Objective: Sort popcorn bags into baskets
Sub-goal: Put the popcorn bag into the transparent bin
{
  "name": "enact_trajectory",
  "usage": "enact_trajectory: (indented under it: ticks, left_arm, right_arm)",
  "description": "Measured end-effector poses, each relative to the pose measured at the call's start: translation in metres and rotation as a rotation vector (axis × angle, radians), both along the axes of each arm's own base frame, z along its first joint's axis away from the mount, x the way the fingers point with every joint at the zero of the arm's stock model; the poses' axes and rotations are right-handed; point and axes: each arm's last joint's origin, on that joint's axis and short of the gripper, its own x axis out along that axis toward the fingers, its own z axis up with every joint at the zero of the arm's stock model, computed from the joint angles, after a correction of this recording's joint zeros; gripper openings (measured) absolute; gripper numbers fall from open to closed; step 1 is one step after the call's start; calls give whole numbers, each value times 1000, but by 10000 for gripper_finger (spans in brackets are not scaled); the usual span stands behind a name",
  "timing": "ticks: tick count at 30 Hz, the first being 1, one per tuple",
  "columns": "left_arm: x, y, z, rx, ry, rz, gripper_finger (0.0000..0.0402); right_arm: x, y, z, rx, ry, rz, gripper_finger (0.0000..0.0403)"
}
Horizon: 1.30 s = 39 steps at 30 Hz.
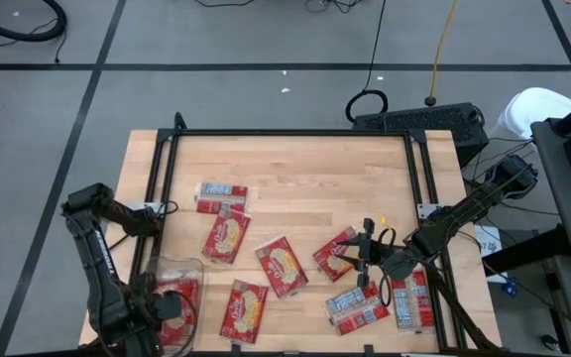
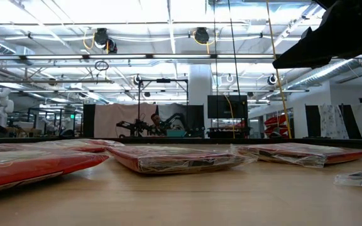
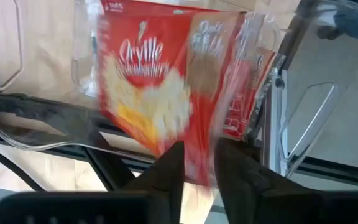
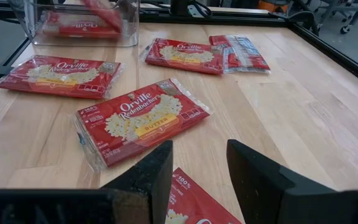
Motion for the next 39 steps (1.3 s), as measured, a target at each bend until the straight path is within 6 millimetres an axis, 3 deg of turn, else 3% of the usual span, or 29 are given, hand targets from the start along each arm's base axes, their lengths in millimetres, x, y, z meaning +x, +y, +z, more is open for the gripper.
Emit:
enact_trajectory:
  ticks: [7, 14, 27, 35, 39]
  left_arm:
    - [-1, 0, 0, 10, -10, 6, 139]
    - [4, 2, -4, 99, -174, 27, 113]
    - [2, 6, -82, 94, -188, 33, 7]
    - [-1, 6, -113, -18, -158, 32, 28]
    - [-1, 0, -115, -100, -153, 27, 30]
  right_arm:
    - [0, 0, 0, 0, 0, 0, 146]
    - [0, 0, 0, 6, -1, -2, 146]
    - [0, 0, 0, 22, -2, -5, 146]
    - [0, 0, 0, 22, -2, -5, 146]
    - [0, 0, 0, 22, -1, -5, 146]
